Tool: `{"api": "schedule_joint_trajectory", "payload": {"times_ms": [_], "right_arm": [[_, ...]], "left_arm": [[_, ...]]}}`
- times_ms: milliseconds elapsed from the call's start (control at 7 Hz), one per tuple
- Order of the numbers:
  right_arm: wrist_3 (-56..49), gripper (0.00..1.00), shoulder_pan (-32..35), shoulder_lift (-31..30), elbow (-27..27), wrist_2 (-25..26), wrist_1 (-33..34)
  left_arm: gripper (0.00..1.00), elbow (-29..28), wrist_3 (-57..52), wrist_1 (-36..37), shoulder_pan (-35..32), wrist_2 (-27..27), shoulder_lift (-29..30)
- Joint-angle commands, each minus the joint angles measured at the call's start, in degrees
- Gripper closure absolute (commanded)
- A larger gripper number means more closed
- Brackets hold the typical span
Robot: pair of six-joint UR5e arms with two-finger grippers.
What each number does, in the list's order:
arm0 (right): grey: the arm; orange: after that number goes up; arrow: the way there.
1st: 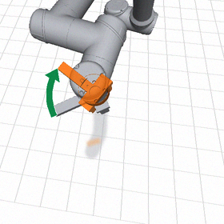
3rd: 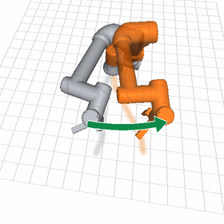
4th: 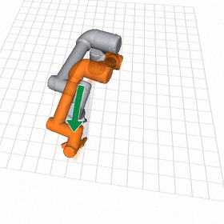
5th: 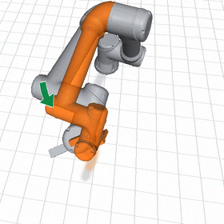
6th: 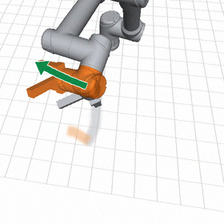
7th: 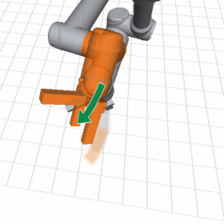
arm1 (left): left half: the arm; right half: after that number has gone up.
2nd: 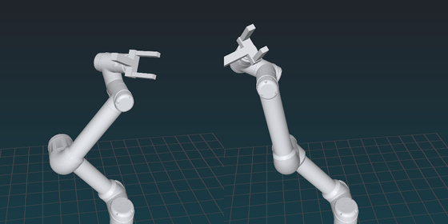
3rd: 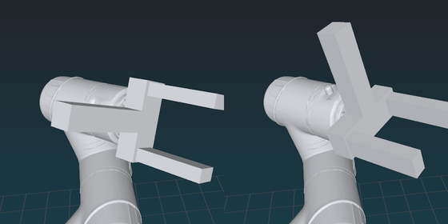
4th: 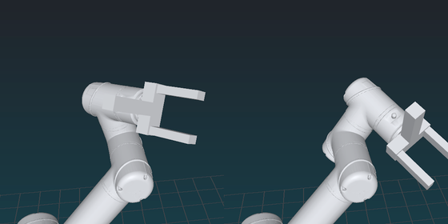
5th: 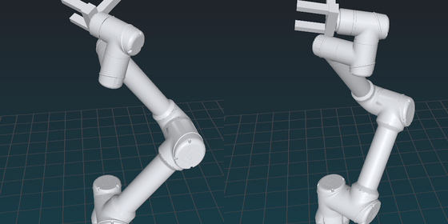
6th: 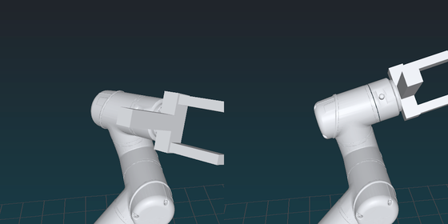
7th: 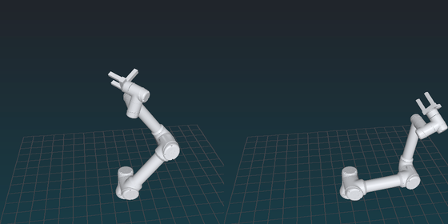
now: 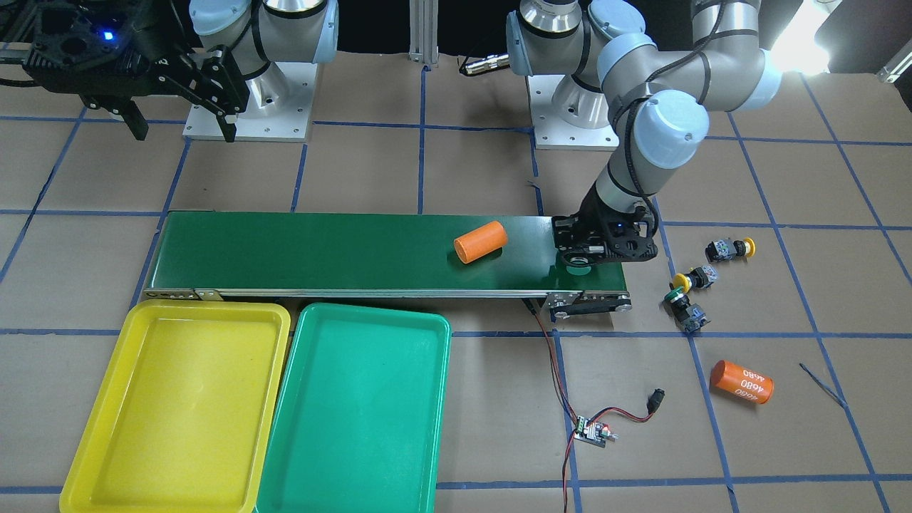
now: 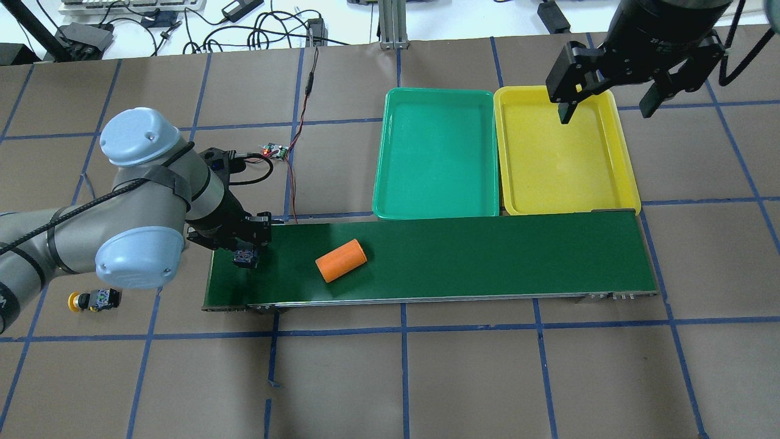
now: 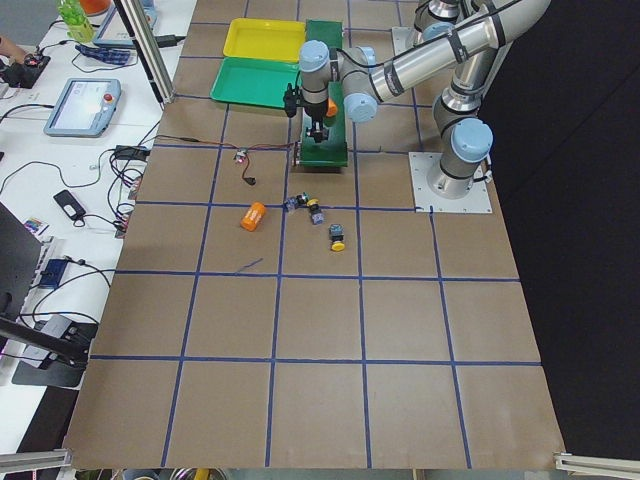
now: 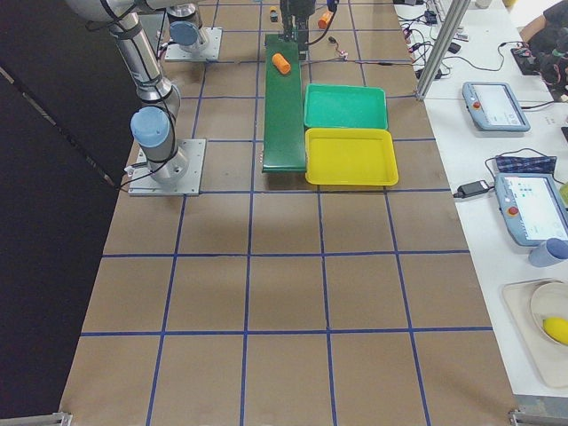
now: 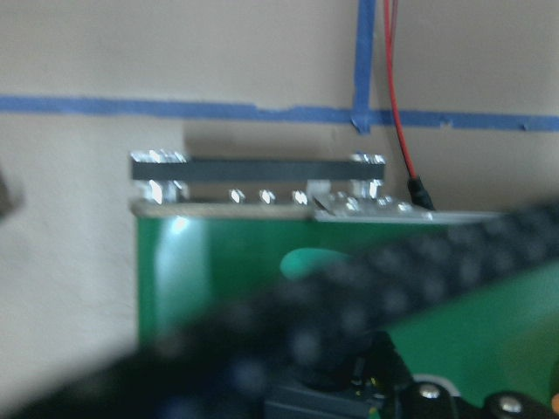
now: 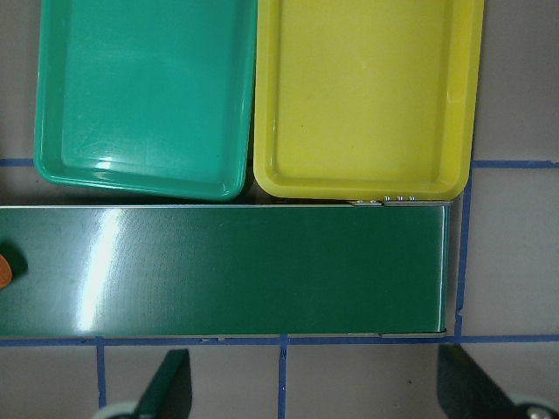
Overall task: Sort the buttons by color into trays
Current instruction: 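Grasp the next green-capped button and set it on the belt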
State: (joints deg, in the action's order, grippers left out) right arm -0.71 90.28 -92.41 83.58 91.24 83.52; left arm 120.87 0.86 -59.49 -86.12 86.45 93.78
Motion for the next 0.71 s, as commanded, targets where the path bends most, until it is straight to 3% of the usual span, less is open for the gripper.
{"api": "schedule_joint_trajectory", "payload": {"times_ms": [0, 429, 571], "right_arm": [[0.0, 0.00, 0.0, 0.0, 0.0, 0.4, 0.0], [0.0, 0.00, -0.1, 0.0, 0.0, 0.5, -0.3], [0.0, 0.00, -0.3, 0.0, 0.0, 0.5, -0.3]], "left_arm": [[0.01, 0.1, 1.1, 0.9, -1.4, 0.4, 1.1], [0.00, -4.7, -1.9, 0.5, 1.3, 0.7, 0.3], [0.00, -7.9, -5.8, -0.1, 7.3, 0.6, 1.7]]}}
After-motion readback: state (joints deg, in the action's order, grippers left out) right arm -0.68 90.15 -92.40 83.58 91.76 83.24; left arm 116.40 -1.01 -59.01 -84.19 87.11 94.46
